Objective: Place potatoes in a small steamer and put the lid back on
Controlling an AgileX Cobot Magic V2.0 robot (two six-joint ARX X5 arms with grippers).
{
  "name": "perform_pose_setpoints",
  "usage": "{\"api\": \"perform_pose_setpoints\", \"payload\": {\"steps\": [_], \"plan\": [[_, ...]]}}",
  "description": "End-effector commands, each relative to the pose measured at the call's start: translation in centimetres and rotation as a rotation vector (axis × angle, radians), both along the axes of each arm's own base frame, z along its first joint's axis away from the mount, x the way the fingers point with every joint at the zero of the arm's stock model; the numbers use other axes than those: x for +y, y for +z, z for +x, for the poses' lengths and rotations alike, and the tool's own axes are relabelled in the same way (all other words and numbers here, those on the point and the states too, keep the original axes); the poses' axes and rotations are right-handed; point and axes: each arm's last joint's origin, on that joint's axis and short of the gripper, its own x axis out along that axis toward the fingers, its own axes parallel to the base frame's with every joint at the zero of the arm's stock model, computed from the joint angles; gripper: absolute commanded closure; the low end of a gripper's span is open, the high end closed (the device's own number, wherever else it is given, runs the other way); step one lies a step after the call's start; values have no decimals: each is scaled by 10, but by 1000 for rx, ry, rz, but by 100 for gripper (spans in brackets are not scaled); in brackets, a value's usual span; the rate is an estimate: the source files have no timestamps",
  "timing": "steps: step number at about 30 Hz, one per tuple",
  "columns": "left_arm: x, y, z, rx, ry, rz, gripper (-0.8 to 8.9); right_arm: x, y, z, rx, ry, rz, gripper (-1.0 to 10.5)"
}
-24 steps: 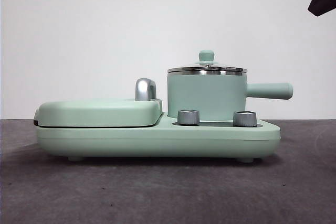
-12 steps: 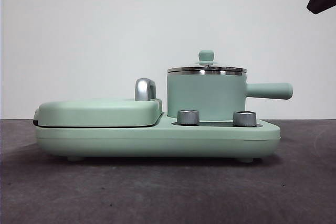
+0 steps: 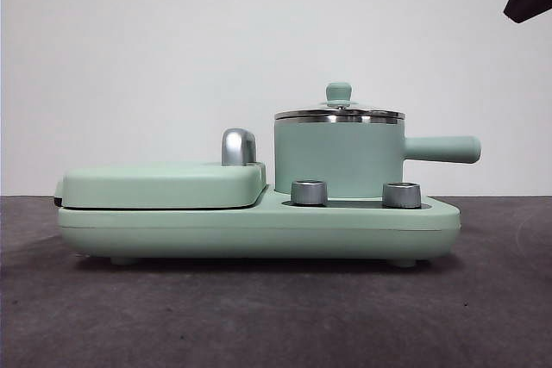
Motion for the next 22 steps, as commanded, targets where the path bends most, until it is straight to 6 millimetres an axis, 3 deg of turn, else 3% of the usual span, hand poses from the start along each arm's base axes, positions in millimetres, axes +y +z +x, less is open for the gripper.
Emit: {"api": "perform_pose_setpoints", "payload": {"steps": [1, 4, 9, 22], "plan": [[5, -22, -2, -42, 97, -7, 807, 1, 2, 1, -10, 10, 2, 927], [9, -39, -4, -61, 179, -27, 807, 1, 2, 1, -10, 10, 2, 927], [9, -48, -4, 23, 185, -15, 807, 1, 2, 1, -12, 10, 3, 927], [9, -49, -3, 39, 185, -12, 807, 1, 2, 1, -13, 10, 4, 927]]}}
